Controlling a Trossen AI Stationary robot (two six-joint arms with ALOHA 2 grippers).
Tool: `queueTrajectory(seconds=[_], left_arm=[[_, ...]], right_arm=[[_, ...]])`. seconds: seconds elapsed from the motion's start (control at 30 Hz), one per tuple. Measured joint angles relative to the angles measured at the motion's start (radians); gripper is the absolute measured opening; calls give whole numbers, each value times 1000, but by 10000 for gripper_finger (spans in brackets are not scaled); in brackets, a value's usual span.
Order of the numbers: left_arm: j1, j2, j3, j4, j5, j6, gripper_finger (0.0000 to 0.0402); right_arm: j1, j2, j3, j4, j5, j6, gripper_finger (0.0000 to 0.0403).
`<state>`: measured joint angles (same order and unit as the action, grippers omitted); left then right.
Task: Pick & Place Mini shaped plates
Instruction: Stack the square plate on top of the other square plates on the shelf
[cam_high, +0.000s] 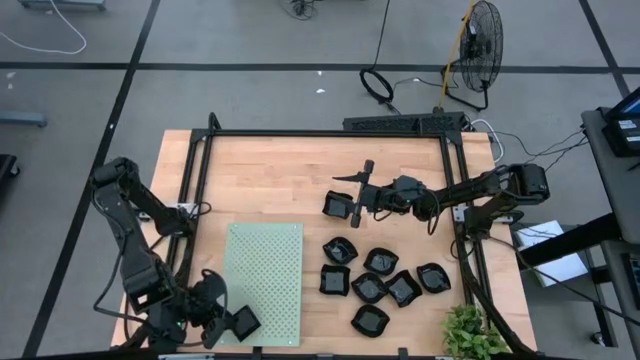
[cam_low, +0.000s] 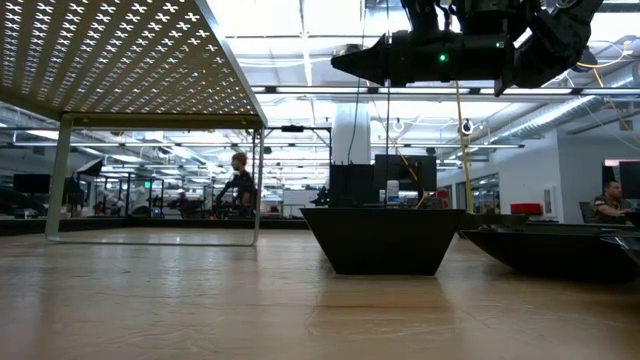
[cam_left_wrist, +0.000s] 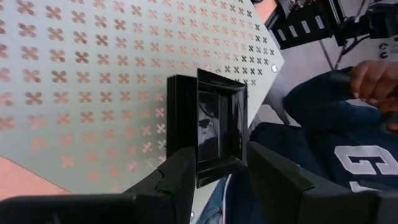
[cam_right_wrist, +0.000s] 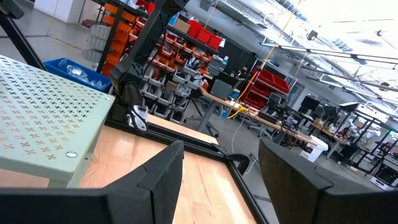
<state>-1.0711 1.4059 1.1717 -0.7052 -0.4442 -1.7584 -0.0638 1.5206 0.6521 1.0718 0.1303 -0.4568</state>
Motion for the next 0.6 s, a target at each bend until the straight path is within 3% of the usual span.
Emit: queueTrajectory(seconds=[0.6], left_arm=[[-19, 0, 0, 13, -11, 37, 149]], right_arm=[[0, 0, 0, 0, 0, 0, 196]])
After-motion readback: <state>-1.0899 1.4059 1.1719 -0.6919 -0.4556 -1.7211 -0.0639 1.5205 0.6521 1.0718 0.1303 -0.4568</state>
